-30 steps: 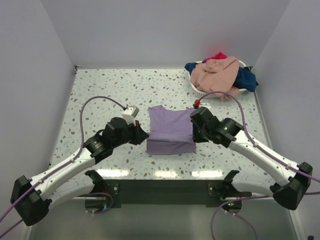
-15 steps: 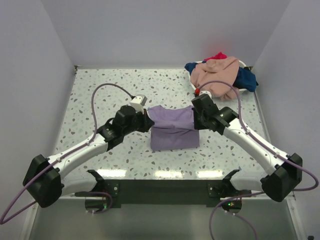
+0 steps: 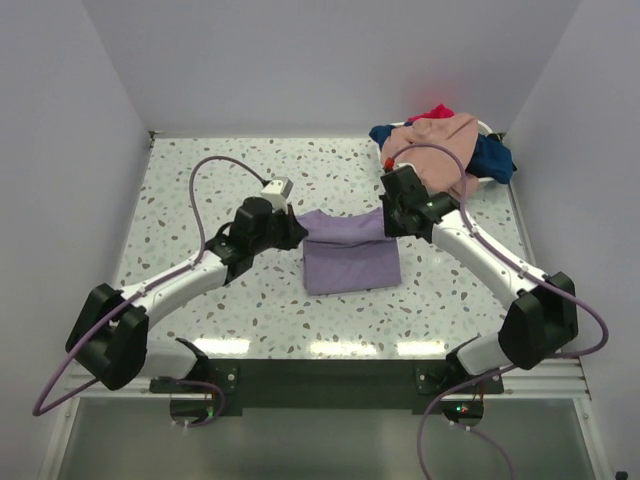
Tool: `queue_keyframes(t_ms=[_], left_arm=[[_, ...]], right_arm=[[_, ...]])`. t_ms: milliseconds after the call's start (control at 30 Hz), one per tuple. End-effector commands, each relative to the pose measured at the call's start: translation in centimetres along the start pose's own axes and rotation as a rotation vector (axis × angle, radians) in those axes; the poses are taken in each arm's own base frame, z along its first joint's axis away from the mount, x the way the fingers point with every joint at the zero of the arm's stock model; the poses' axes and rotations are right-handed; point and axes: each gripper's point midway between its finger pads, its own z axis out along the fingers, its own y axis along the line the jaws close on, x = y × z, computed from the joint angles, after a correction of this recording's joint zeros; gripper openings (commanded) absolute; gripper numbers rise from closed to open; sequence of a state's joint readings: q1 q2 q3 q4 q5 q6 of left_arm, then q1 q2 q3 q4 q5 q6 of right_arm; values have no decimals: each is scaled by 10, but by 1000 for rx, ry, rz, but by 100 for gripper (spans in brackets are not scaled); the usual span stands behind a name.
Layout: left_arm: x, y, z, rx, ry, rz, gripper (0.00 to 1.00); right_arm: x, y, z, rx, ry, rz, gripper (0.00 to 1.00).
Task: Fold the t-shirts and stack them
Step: Fold the tshirt
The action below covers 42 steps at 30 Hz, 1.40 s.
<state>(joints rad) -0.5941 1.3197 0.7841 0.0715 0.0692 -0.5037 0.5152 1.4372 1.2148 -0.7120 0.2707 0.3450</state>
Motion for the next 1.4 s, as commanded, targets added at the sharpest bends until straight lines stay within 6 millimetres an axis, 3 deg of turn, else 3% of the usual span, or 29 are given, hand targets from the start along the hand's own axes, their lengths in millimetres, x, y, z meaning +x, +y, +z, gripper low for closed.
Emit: queue_keyframes(t_ms=[0,633,767,833,867,900,967,1100,1133,1200,1233,1300,1333,1367], left_arm=[[-39,-8,9,37,-103,26,0],[-28,36,58,-31,-45,-50,0],[-45,46,81,-46,-61,-77,0],[-57,52,85,-72,-75,-89,40],[-77,52,83,-100,-122,-87,62],[-84,53,79,-123,-135,-89,100],[-109,53,63,-162,-212,-85,100],[-109,54,44,-179,-232,-70,100],[-93,57,43,-176,-201,-74,100],[-81,54,37,-146,-192,-80,100],[-59,57,37,-131,-146,-96,100],[-47,53,35,-92,-137,-112,100],[-27,54,35,-74,-97,-134,100],[-25,51,35,-46,-110,-140,100]], right_arm=[[-34,4,5,-15,-80,-9,0],[-45,8,72,34,-6,-37,0],[-67,3,80,61,-26,-21,0],[-76,2,79,71,-26,-18,26],[-90,3,69,70,-44,-13,41],[-98,4,63,62,-62,-6,62],[-118,5,39,34,-137,8,75],[-125,7,10,-25,-213,13,82],[-114,7,12,-37,-193,8,82],[-107,13,7,-91,-194,13,81],[-90,14,14,-102,-157,13,81],[-78,21,18,-149,-143,22,80],[-62,21,24,-158,-115,26,80],[-58,28,25,-199,-115,32,80]])
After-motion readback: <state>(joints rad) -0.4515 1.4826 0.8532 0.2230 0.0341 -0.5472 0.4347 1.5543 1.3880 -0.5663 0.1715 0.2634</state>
